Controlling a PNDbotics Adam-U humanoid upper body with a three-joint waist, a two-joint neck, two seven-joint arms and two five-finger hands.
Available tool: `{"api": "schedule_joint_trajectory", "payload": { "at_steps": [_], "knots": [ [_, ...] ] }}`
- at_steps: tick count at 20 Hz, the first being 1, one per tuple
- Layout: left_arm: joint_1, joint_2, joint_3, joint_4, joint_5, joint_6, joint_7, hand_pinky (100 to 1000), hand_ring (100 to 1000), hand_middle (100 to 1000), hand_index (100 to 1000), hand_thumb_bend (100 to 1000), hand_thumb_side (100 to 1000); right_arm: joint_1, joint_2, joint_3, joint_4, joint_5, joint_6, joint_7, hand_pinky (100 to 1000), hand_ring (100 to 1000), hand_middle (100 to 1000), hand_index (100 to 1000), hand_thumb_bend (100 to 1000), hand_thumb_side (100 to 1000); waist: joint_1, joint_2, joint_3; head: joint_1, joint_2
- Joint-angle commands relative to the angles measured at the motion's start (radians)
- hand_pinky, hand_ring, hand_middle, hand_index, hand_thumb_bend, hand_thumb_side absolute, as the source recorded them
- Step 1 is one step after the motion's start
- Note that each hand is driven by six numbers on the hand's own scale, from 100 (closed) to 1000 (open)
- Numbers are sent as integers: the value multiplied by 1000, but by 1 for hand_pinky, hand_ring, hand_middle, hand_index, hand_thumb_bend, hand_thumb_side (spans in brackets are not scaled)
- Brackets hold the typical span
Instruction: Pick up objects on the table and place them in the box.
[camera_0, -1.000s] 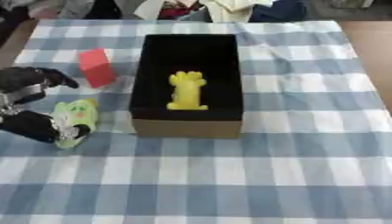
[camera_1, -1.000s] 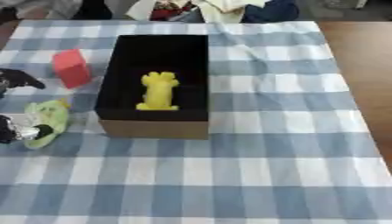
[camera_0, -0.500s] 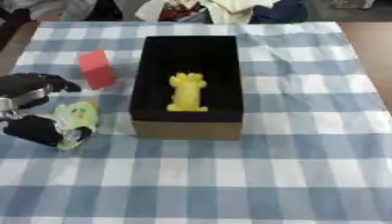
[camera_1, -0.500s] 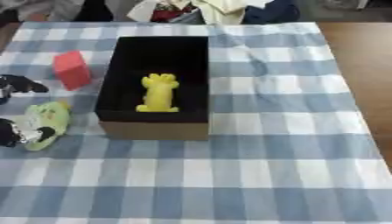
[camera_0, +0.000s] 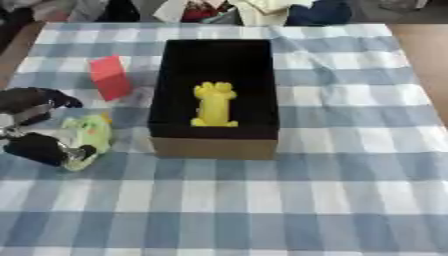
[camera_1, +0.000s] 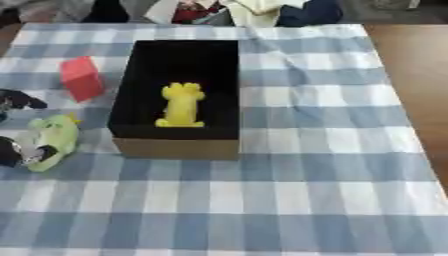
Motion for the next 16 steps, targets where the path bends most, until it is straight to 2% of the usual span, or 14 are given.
{"api": "schedule_joint_trajectory", "payload": {
  "at_steps": [1, 13, 16],
  "knots": [
    [-19, 17, 5, 16, -6, 49, -59, 872, 932, 881, 952, 430, 569, -4, -19, -16, -17, 5, 4, -4, 917, 911, 890, 863, 279, 956, 0, -14, -1, 4, -6],
    [-51, -17, -36, 120, -19, 31, -72, 873, 891, 795, 917, 445, 571, 3, -11, -19, -17, -2, -1, -6, 922, 913, 891, 858, 254, 957, 1, -10, -8, 12, -11],
    [-60, -23, -47, 144, -29, 20, -79, 874, 883, 787, 912, 443, 568, -26, -6, -12, -17, -5, 17, 2, 923, 914, 881, 858, 249, 957, 1, -11, -8, 12, -12]
  ]
}}
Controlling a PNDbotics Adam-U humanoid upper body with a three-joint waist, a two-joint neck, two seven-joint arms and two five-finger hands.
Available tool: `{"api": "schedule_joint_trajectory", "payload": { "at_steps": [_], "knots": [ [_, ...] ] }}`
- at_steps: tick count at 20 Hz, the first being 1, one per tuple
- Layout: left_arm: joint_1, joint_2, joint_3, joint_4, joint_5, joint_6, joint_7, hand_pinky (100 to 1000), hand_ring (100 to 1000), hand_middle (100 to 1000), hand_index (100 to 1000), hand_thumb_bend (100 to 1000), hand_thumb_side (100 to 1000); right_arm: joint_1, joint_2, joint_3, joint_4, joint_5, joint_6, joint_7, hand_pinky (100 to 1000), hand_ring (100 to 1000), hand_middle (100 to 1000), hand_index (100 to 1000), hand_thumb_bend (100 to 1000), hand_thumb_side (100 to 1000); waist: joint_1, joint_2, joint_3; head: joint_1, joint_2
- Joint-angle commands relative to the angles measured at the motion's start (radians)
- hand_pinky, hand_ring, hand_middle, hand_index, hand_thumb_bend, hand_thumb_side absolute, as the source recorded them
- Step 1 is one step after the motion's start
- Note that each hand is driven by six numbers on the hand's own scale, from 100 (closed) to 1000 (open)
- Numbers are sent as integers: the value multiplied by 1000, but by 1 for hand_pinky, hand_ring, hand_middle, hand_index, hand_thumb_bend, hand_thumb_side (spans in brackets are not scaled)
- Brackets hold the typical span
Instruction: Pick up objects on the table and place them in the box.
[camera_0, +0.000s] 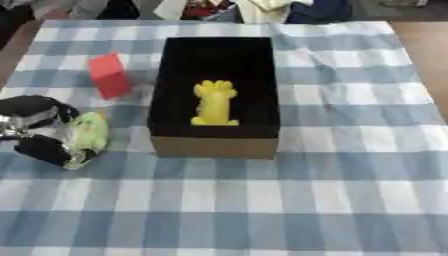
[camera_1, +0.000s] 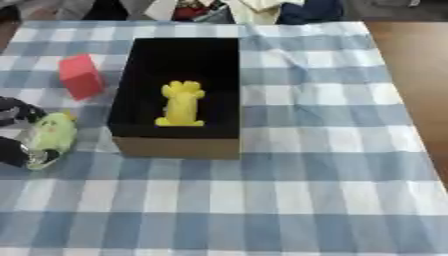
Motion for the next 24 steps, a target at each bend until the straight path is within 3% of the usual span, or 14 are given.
{"api": "schedule_joint_trajectory", "payload": {
  "at_steps": [1, 6, 8, 13, 20, 24],
  "knots": [
    [-18, 18, -4, 20, -19, 39, -58, 873, 879, 782, 909, 442, 566, -28, -16, -7, -17, -6, 16, 7, 924, 913, 881, 858, 249, 957, 1, -18, 0, 4, -11],
    [-30, 11, -11, 33, -63, 25, -47, 840, 806, 694, 873, 356, 532, -33, -14, -7, -17, -7, 24, 10, 922, 914, 880, 856, 246, 960, 1, -17, -1, 4, -11],
    [-34, 9, -11, 24, -91, 23, -33, 802, 762, 640, 848, 281, 495, -32, -12, -8, -17, -8, 25, 11, 923, 914, 880, 855, 246, 962, 2, -17, -1, 5, -11],
    [-36, 4, -6, -7, -130, 24, -12, 771, 720, 605, 822, 108, 436, -29, -10, -9, -17, -10, 29, 12, 924, 912, 879, 855, 245, 966, 3, -17, 0, 2, -8],
    [-38, 3, 22, -106, -109, 28, -30, 778, 740, 630, 834, 125, 539, -22, -9, -12, -17, -10, 34, 10, 924, 911, 878, 855, 243, 967, 6, -18, 2, -7, -2],
    [-44, 10, 43, -146, -117, 40, -43, 766, 726, 616, 823, 100, 512, -21, -8, -12, -17, -10, 35, 10, 924, 911, 878, 855, 243, 967, 8, -21, 4, -11, -5]
  ]
}}
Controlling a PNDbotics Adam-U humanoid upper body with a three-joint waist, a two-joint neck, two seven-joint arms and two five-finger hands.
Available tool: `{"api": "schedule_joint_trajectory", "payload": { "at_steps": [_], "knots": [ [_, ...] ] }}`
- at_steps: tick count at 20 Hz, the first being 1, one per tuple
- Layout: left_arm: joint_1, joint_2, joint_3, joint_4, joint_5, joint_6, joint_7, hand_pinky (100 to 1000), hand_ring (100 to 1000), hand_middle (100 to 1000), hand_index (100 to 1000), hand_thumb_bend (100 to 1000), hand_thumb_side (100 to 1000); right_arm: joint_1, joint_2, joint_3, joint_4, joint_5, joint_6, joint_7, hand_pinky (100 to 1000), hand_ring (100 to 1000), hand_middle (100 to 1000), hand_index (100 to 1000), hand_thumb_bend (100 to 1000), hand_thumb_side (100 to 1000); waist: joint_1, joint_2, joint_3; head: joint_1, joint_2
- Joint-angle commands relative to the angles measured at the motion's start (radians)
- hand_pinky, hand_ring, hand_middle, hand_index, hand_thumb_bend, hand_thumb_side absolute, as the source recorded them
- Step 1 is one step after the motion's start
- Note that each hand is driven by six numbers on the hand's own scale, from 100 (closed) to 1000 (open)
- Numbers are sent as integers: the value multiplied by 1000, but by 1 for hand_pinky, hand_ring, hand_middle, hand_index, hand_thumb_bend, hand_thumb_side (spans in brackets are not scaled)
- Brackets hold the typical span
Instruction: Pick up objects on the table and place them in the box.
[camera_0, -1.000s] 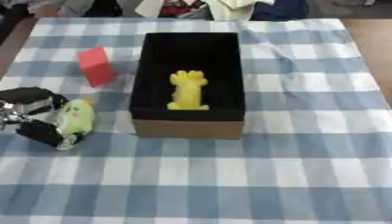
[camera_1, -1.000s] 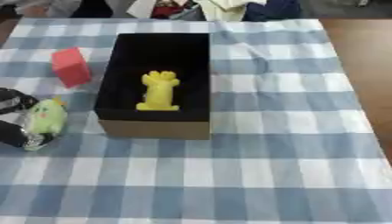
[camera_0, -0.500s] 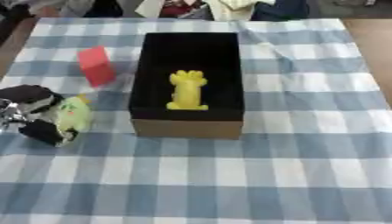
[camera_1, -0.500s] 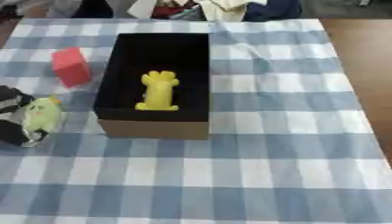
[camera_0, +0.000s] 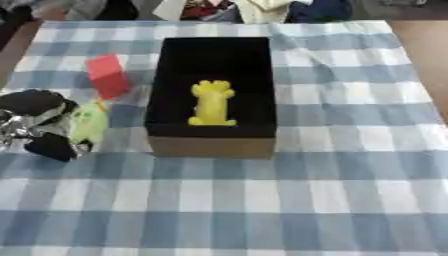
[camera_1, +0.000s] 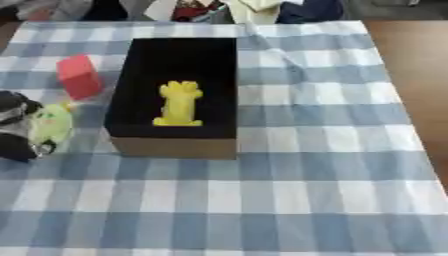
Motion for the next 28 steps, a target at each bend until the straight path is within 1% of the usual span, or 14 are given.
{"api": "schedule_joint_trajectory", "payload": {
  "at_steps": [1, 2, 5, 8, 10, 14, 17, 24, 28],
  "knots": [
    [-22, 30, 35, -40, -10, 43, -43, 756, 715, 606, 817, 100, 494, -7, -23, -15, -17, -5, 2, -1, 924, 911, 878, 855, 243, 968, 1, -21, 0, -6, -6],
    [-25, 30, 39, -47, -15, 45, -44, 754, 711, 602, 812, 100, 475, -7, -23, -15, -17, -5, 3, -2, 924, 912, 878, 856, 242, 968, 2, -22, 0, -8, -6],
    [-43, 27, 50, -80, -28, 45, -45, 748, 708, 598, 809, 100, 466, -6, -23, -17, -17, -6, 4, -5, 924, 911, 877, 856, 241, 966, 2, -23, 2, -22, -4],
    [-73, 15, 57, -124, -31, 44, -50, 742, 703, 591, 804, 100, 476, -6, -23, -18, -17, -7, 5, -7, 924, 911, 877, 856, 241, 964, 2, -24, 3, -39, 0],
    [-109, -3, 59, -151, -27, 36, -52, 739, 702, 590, 801, 100, 481, -6, -22, -17, -17, -9, 5, -7, 925, 911, 877, 857, 241, 964, 2, -24, 3, -47, 2],
    [-210, -61, 47, -160, -11, -1, -44, 722, 697, 587, 796, 100, 500, -7, -22, -15, -17, -10, 7, -4, 925, 911, 877, 857, 240, 964, 3, -26, 6, -49, 6],
    [-277, -105, 36, -160, -6, -16, -49, 719, 693, 584, 793, 100, 513, -7, -22, -14, -17, -10, 10, -2, 926, 911, 877, 857, 240, 965, 4, -28, 6, -46, 7],
    [-399, -198, 10, -155, -12, -16, -82, 712, 690, 581, 790, 100, 542, -8, -19, -12, -17, -11, 17, 5, 926, 911, 877, 857, 242, 965, 11, -32, 2, -39, 11],
    [-461, -270, -19, -96, -22, -19, -92, 708, 692, 582, 791, 100, 551, -12, -16, -9, -17, -12, 21, 11, 926, 911, 877, 857, 242, 965, 12, -35, -2, -35, 14]
  ]
}}
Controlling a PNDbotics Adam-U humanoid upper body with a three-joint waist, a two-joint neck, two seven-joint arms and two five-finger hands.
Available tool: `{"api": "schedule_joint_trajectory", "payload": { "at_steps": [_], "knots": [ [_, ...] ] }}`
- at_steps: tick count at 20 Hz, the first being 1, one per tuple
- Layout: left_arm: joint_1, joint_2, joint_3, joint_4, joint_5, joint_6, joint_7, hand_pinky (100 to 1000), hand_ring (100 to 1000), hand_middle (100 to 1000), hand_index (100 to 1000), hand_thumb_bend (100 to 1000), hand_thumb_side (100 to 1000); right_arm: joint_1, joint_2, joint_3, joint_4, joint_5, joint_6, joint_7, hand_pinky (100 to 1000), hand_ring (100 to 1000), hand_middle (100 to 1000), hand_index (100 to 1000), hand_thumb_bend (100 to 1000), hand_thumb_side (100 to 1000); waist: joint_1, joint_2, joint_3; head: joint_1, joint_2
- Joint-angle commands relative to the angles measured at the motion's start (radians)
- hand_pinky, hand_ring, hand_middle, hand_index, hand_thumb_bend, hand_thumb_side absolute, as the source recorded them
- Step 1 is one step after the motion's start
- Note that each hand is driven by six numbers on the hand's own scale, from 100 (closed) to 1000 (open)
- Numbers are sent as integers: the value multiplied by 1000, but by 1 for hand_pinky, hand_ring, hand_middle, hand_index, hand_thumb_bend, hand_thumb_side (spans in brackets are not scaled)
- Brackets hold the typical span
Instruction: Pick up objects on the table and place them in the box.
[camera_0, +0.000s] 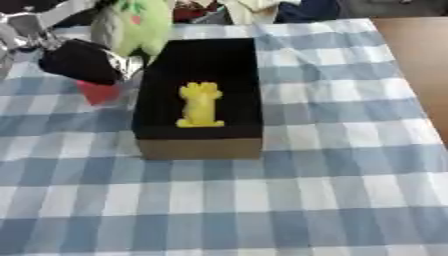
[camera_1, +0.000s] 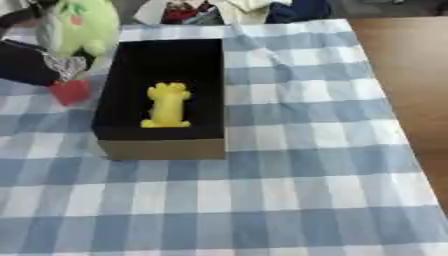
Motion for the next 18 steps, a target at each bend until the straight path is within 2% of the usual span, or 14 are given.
{"api": "schedule_joint_trajectory", "payload": {
  "at_steps": [1, 10, 13, 18],
  "knots": [
    [-48, -43, -14, 48, -12, 30, -37, 707, 693, 584, 792, 100, 556, -17, -16, -7, -17, -4, 4, 4, 926, 911, 876, 857, 242, 965, -3, -25, -4, 7, 7],
    [-119, -196, -83, 325, 6, -25, 24, 720, 718, 606, 798, 100, 588, -33, -11, -2, -17, -10, 4, 13, 926, 911, 876, 857, 241, 964, -6, -23, -16, 17, 6],
    [-132, -224, -101, 391, 7, -57, 50, 744, 746, 630, 804, 100, 597, -38, -10, -1, -17, -12, 6, 15, 926, 911, 876, 857, 240, 964, -6, -22, -18, 21, 6],
    [-139, -245, -138, 455, -72, -125, 54, 785, 787, 688, 822, 117, 635, -43, -9, 1, -17, -12, 8, 16, 927, 911, 875, 857, 239, 963, -6, -21, -19, 24, 4]
  ]
}}
